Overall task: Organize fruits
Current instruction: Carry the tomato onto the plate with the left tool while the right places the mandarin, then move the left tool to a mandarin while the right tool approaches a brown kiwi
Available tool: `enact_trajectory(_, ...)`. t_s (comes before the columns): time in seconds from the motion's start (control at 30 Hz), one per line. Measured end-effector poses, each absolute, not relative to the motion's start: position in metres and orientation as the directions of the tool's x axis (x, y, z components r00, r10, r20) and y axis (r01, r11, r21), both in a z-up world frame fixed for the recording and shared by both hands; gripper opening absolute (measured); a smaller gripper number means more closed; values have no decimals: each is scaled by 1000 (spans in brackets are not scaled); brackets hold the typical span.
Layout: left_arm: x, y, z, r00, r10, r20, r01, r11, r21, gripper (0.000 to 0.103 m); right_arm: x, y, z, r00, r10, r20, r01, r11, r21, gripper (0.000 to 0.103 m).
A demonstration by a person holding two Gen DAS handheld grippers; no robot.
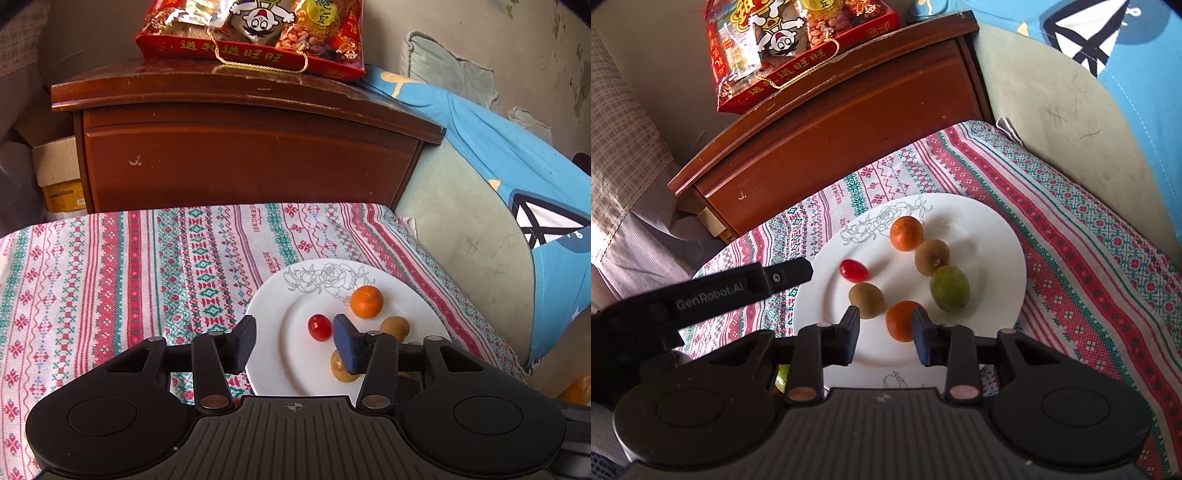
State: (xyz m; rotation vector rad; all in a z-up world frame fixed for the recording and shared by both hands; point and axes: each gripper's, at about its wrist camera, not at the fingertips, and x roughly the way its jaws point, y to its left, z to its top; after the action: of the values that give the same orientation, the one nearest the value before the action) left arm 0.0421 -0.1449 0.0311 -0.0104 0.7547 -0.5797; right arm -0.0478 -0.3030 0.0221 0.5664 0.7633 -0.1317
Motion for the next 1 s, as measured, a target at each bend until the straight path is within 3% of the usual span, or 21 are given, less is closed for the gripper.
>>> enact_trajectory(0.37, 35, -108, 64, 596, -472, -649, 435, 870, -233, 48, -52, -280, 33, 736, 143, -662, 203, 886, 416, 36)
enact_trajectory(1.0, -4, -38, 61, 629, -382, -677, 342, 918, -201, 48, -59, -231, 21, 692, 304, -655, 10, 903, 430, 37)
